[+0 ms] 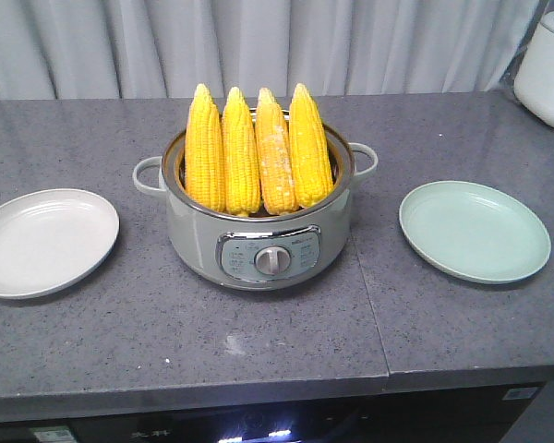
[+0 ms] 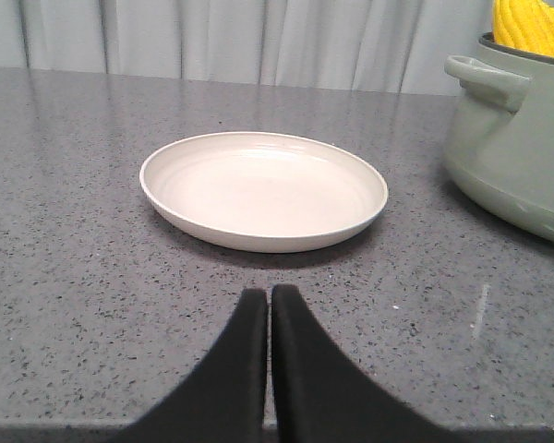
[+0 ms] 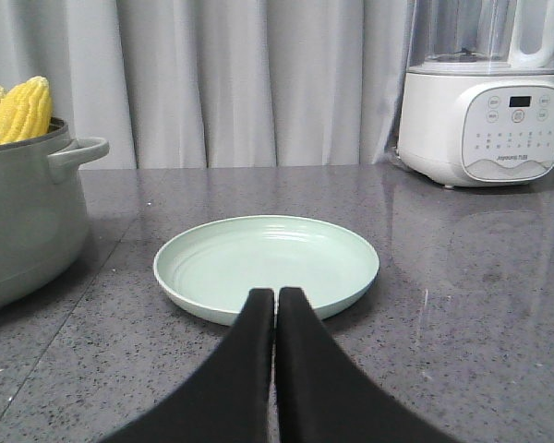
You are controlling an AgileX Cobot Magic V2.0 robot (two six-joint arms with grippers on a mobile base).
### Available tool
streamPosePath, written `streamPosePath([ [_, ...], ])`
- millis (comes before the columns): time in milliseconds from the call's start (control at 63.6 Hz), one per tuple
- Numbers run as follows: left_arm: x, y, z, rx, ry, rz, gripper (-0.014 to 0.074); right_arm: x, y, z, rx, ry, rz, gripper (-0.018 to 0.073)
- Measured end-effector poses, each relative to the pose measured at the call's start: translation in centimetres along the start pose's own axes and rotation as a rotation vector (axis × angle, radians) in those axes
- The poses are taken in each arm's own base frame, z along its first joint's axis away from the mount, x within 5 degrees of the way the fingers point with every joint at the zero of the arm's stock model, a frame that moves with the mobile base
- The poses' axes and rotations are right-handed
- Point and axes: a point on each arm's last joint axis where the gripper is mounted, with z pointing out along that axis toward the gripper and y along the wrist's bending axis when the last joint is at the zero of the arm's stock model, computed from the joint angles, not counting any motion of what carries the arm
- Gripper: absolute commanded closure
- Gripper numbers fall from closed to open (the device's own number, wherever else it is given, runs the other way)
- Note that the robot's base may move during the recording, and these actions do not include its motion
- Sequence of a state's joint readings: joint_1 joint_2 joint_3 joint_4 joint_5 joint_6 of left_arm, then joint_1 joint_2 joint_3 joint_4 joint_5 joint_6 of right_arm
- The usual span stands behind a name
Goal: Distribute corn equally
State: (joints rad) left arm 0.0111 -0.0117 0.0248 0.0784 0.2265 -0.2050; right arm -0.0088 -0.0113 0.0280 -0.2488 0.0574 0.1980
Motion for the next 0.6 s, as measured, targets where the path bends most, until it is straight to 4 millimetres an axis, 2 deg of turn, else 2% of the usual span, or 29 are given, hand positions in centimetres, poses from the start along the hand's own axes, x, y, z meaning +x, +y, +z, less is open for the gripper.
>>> streamPosePath([
  [598,0.0,0.0,0.0,0.0,0.0,0.0,0.0602,0.0,0.0,0.0,0.0,0.0,0.0,0.0561],
])
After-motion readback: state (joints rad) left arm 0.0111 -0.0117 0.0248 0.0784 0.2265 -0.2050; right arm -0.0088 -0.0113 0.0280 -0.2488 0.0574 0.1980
